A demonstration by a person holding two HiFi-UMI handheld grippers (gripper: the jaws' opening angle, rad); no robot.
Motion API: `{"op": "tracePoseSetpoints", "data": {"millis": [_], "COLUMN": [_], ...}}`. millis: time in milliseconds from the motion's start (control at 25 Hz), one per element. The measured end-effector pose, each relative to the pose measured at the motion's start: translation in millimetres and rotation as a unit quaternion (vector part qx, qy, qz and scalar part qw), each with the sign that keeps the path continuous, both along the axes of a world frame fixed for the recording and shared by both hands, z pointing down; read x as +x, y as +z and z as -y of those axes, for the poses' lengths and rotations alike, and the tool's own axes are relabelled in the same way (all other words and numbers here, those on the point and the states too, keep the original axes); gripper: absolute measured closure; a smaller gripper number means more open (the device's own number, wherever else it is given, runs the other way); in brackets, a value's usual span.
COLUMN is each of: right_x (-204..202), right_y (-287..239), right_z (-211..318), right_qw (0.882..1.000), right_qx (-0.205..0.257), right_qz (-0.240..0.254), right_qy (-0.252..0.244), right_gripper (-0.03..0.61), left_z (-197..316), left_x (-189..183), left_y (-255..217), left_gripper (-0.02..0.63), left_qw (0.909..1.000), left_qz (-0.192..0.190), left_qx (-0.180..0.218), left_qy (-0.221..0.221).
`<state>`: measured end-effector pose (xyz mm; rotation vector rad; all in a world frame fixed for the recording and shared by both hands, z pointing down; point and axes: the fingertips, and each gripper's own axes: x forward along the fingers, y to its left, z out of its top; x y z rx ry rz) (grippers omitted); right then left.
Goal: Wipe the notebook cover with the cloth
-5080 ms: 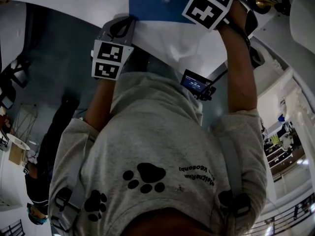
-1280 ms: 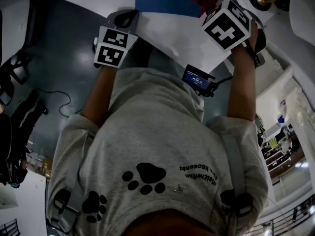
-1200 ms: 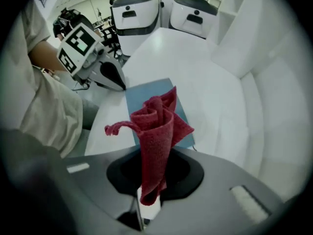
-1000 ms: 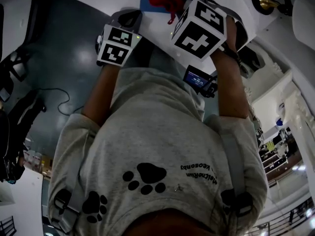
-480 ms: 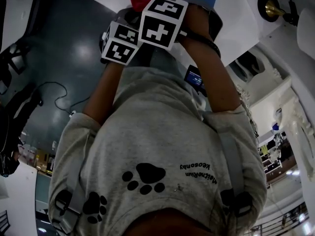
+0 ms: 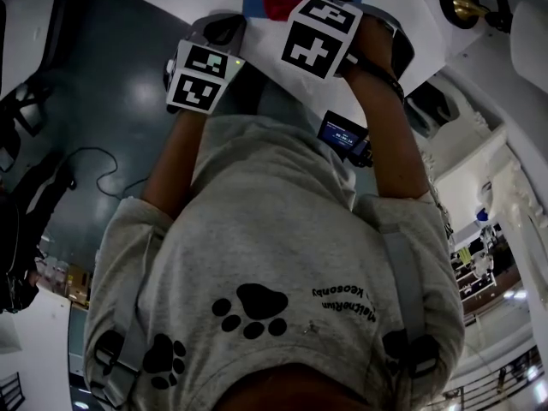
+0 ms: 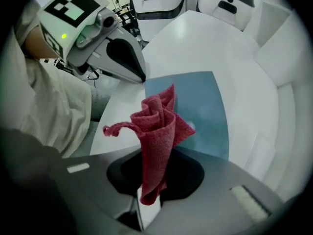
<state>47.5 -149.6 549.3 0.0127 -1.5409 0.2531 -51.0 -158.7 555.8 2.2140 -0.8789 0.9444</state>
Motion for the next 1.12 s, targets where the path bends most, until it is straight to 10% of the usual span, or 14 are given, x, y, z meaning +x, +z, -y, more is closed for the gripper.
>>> {"op": "tracePoseSetpoints", "data": {"millis": [1120], "right_x": [151.6], "right_y": [-33.7], "right_z": [-45.2], "right_qw": [0.969], "right_qx": [0.008], "right_qz": [-0.074], "right_qy": [0.236], "right_gripper": [0.525], "left_z": [-5.1], "left_x": [-11.3], "left_y": [-3.1], "left_gripper": [0.615], "left_qw": [0.9996], "left_qz": [0.023], "left_qx": [0.008], "left_qy": [0.014]}}
